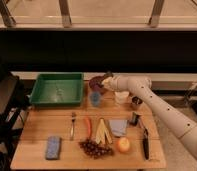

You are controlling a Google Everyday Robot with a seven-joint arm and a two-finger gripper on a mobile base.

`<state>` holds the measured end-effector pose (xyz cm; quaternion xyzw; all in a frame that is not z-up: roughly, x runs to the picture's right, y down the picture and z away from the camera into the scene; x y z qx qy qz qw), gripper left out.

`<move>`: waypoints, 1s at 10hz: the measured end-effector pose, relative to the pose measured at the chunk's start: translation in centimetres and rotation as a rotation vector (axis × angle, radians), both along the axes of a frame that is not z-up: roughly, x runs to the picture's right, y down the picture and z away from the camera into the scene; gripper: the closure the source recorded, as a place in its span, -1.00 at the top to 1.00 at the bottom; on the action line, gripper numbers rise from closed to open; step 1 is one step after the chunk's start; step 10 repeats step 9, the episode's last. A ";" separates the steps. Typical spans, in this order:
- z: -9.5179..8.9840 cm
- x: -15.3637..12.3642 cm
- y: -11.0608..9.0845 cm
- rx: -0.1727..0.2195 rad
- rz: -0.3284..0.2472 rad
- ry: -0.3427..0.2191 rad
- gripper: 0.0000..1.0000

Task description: Place eraser in purple bowl

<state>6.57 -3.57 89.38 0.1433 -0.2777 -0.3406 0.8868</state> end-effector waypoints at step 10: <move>0.8 -1.9 -0.6 0.006 -0.009 -0.038 0.46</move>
